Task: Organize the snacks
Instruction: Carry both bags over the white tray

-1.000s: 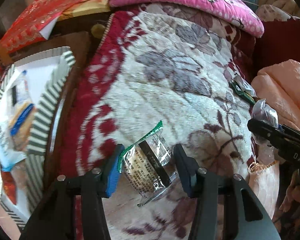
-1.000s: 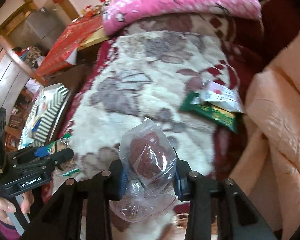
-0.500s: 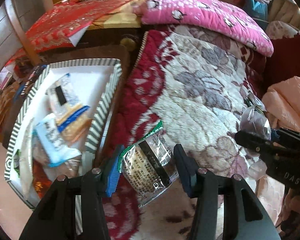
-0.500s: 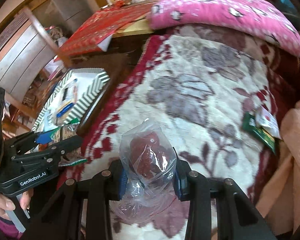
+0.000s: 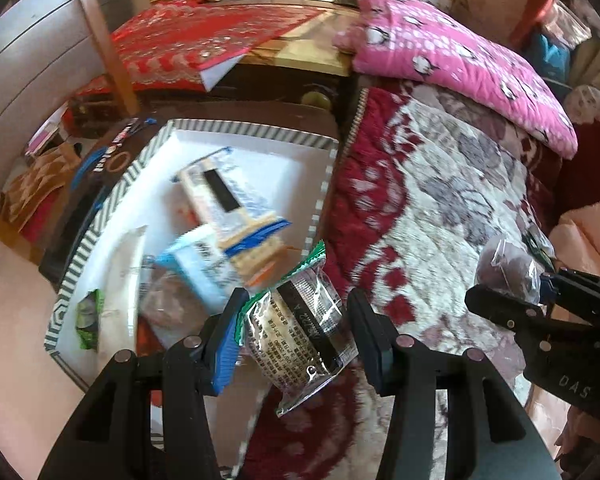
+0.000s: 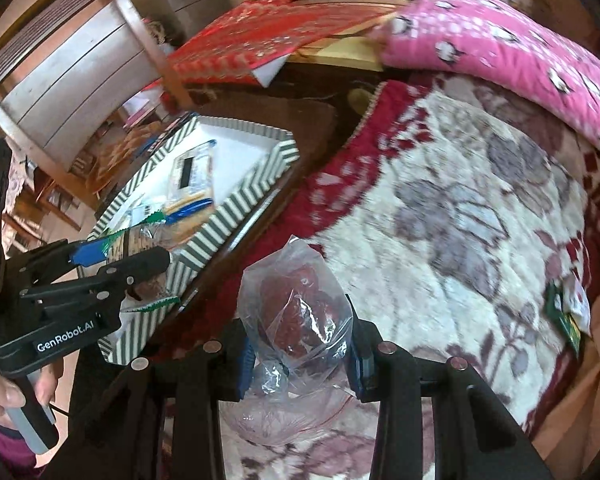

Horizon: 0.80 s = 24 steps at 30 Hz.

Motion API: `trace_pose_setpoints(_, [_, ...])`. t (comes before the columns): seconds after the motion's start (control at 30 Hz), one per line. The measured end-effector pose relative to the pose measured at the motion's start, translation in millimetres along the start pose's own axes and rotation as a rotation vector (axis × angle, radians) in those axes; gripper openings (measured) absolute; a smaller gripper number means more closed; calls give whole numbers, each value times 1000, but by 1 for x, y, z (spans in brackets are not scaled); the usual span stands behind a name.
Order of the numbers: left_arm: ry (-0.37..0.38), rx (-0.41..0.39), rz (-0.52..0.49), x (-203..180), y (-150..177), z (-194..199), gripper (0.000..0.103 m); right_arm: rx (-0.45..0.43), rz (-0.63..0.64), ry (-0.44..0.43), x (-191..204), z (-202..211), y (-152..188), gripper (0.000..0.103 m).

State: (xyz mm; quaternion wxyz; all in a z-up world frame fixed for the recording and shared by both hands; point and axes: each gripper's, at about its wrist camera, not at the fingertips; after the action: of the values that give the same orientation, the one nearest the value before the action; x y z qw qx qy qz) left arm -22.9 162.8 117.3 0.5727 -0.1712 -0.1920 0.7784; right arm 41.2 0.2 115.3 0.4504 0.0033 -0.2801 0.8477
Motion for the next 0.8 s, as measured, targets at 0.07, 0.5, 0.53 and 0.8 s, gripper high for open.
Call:
trace_pose_setpoints(0.07, [-6,-3,16,10,-1,2,50,3,22,-4,11,-3,-5,40])
trace_pose_setpoints(0.5, [-55,-9,108,69,5,11,50,20,146,-35,72,-23,-31,40])
trace_pose_setpoints(0.53, [-57,-8,114,72,6,12,50,21,151,-37,75,-24,-32,40])
trace_pose_setpoints(0.8, [-74,6,159,99,17,12,50,37,210,-54,104,-37,-45,40])
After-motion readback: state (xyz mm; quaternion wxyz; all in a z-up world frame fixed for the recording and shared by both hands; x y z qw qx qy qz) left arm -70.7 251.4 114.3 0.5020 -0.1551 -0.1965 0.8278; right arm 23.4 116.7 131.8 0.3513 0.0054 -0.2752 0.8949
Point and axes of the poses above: each gripper's, at about its wrist camera, not at the fingertips, and z roughly against the way its jaws point, x to its left, y to its underside, and after that the axes turned 1 degree about -x, right-handed
